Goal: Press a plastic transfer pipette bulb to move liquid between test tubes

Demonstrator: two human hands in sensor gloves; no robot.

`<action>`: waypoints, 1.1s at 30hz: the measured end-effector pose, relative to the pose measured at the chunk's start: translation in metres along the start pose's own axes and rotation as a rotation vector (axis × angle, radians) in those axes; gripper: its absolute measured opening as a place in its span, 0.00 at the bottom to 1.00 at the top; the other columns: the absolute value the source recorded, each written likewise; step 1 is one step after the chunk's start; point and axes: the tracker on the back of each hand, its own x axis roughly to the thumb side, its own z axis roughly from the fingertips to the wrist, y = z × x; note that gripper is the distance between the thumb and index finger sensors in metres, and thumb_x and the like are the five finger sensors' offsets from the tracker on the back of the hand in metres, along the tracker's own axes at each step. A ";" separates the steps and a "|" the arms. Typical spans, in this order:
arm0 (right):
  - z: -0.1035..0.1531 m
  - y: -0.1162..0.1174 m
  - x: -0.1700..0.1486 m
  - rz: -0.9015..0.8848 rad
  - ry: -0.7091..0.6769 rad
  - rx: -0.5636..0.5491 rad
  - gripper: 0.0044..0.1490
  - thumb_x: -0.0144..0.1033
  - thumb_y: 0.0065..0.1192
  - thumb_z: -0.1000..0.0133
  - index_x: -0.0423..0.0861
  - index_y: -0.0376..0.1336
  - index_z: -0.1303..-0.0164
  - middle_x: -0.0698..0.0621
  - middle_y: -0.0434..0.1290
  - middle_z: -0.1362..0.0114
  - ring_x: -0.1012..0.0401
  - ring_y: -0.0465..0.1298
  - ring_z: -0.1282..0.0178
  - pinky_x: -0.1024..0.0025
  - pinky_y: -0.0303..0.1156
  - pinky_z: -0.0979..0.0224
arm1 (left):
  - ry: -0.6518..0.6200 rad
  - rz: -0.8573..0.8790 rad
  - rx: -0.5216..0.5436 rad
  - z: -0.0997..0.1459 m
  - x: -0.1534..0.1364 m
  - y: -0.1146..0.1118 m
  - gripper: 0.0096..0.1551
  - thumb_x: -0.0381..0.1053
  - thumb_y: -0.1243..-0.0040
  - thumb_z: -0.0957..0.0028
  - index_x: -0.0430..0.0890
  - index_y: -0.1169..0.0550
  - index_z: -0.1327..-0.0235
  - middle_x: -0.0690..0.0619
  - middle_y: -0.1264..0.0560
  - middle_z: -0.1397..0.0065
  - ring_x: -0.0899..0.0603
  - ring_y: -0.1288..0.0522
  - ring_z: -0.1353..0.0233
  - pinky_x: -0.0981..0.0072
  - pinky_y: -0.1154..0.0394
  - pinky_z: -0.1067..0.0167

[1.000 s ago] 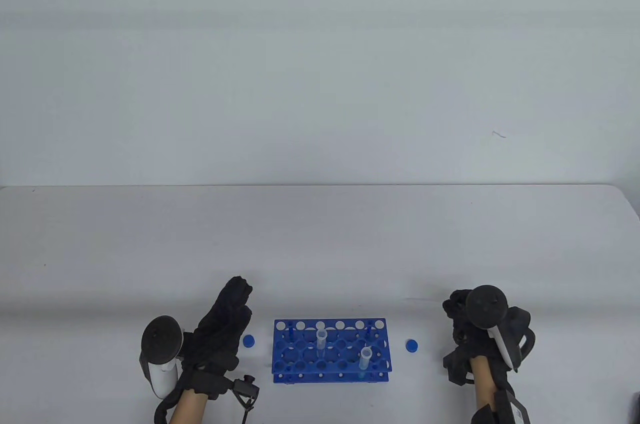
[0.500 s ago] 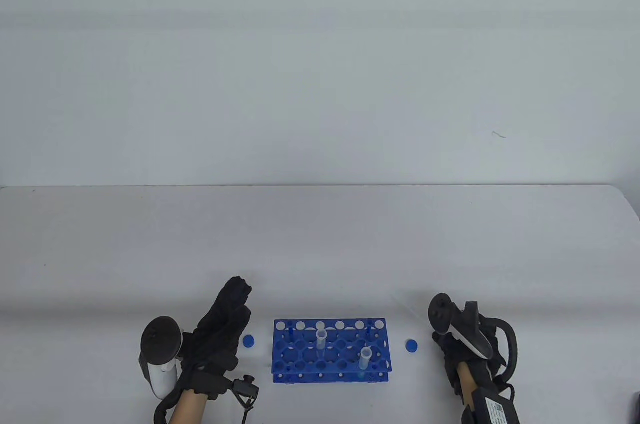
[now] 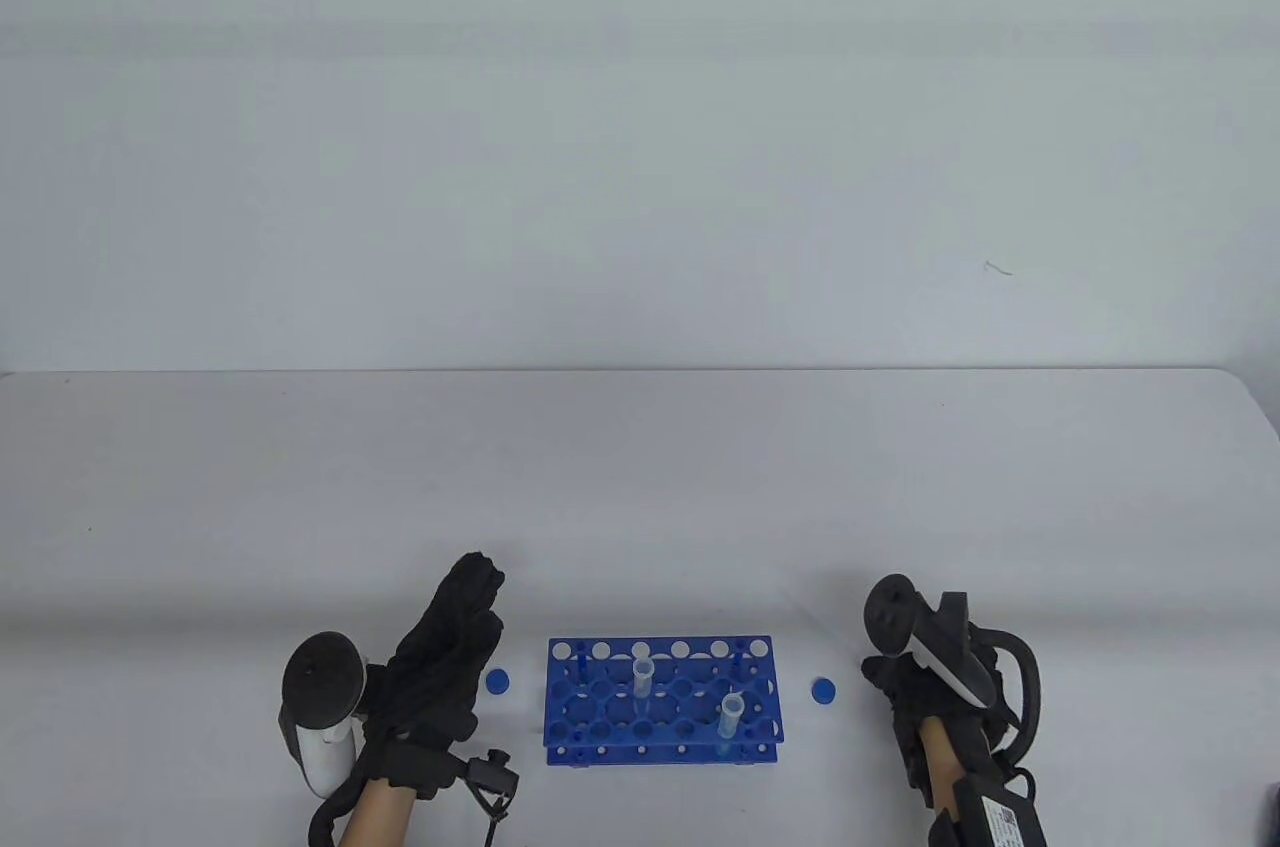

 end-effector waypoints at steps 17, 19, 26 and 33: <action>0.055 -0.048 0.003 -0.919 -0.418 -0.110 0.55 0.56 0.65 0.55 0.42 0.53 0.21 0.40 0.63 0.17 0.41 0.64 0.20 0.39 0.60 0.25 | 0.001 -0.017 -0.005 0.000 -0.001 -0.001 0.56 0.74 0.49 0.53 0.48 0.43 0.15 0.46 0.40 0.13 0.37 0.42 0.17 0.38 0.44 0.19; 0.056 -0.045 0.005 -1.004 -0.456 -0.091 0.58 0.57 0.64 0.55 0.42 0.49 0.19 0.39 0.58 0.14 0.39 0.58 0.17 0.38 0.56 0.23 | 0.000 -0.020 -0.004 -0.001 -0.001 -0.001 0.56 0.74 0.49 0.54 0.48 0.43 0.15 0.46 0.40 0.13 0.37 0.42 0.17 0.38 0.45 0.20; 0.055 -0.029 0.023 -1.035 -0.526 -0.014 0.61 0.60 0.63 0.55 0.41 0.45 0.19 0.36 0.52 0.13 0.37 0.54 0.16 0.39 0.55 0.22 | 0.005 -0.032 -0.003 0.000 -0.002 0.000 0.56 0.74 0.49 0.54 0.48 0.43 0.15 0.46 0.40 0.13 0.37 0.42 0.17 0.38 0.44 0.20; 0.053 -0.023 0.028 -0.999 -0.517 0.026 0.60 0.59 0.63 0.54 0.40 0.47 0.19 0.36 0.54 0.14 0.37 0.55 0.16 0.38 0.55 0.23 | 0.005 -0.038 -0.006 0.000 -0.002 0.000 0.56 0.74 0.49 0.54 0.48 0.43 0.15 0.46 0.40 0.13 0.37 0.42 0.17 0.38 0.44 0.20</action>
